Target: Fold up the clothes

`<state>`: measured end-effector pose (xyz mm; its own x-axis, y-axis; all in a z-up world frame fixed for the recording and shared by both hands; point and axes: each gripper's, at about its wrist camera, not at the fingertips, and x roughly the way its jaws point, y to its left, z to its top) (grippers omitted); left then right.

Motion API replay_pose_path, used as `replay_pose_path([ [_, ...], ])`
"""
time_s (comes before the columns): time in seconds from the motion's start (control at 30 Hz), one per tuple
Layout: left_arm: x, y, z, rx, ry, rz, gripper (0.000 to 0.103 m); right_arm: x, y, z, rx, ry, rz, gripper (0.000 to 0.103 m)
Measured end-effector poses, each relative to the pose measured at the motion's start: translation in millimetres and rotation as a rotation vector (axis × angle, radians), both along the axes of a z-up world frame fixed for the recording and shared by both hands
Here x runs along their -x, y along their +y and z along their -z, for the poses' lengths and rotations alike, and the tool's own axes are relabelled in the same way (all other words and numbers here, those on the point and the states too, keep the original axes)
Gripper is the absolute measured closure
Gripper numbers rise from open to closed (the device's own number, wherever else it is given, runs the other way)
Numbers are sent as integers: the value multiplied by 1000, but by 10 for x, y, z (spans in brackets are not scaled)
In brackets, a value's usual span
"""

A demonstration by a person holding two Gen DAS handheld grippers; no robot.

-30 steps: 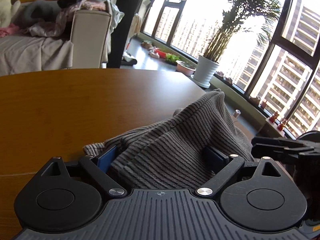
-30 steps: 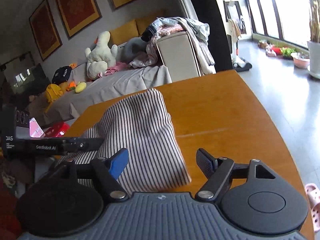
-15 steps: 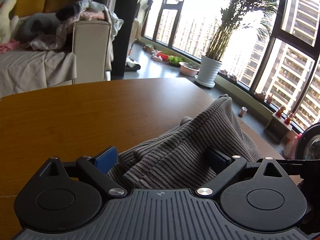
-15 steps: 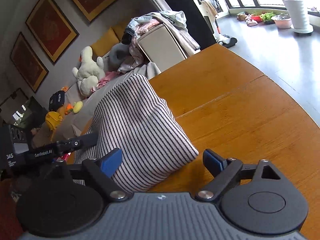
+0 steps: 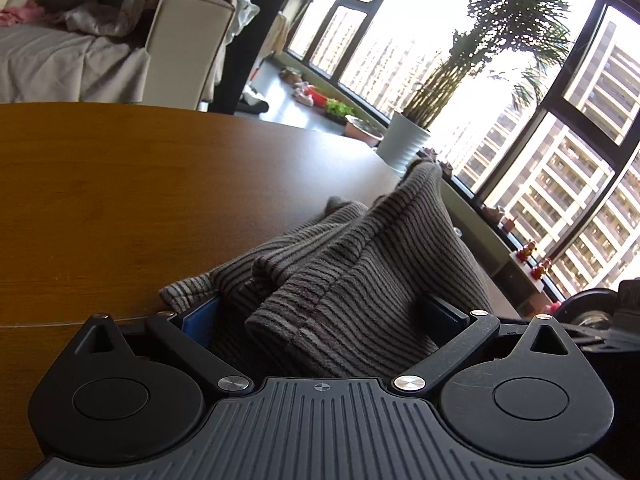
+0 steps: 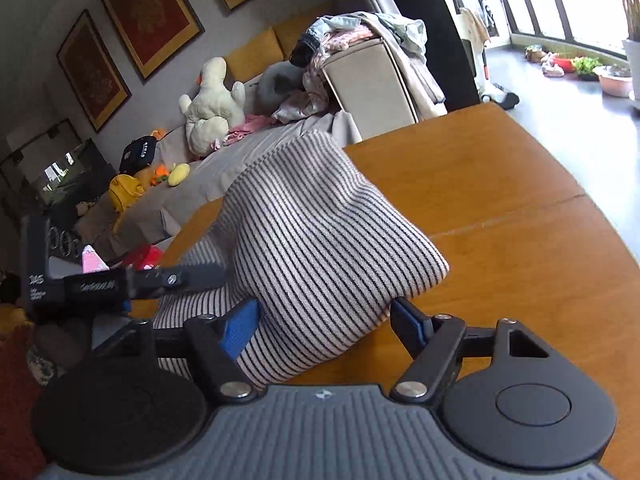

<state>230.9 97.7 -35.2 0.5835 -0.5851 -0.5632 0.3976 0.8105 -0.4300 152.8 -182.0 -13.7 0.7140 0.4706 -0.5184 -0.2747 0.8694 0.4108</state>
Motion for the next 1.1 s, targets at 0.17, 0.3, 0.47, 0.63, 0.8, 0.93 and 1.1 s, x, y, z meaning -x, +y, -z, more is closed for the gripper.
replay_pose_path([
  [0.17,209,-288,-14,21,22,90,3,-159,102,-115,195,-109,21,23],
  [0.3,420,-509,-86,-16,-13,163,3,-200,94,-235,270,-155,58,18],
  [0.47,566,-133,-450,65,-115,85,3,-2,12,-350,255,-208,60,9],
  [0.63,339,201,-576,28,-175,-122,3,76,60,-292,130,-188,31,9],
  [0.8,-23,68,-153,-81,-22,-154,27,82,95,-254,113,-186,51,9],
  [0.93,40,-27,-32,-38,6,-137,31,109,-24,-249,152,-185,75,9],
  [1.1,320,-395,-19,3,20,-2,29,5,-178,-299,164,-185,98,9],
])
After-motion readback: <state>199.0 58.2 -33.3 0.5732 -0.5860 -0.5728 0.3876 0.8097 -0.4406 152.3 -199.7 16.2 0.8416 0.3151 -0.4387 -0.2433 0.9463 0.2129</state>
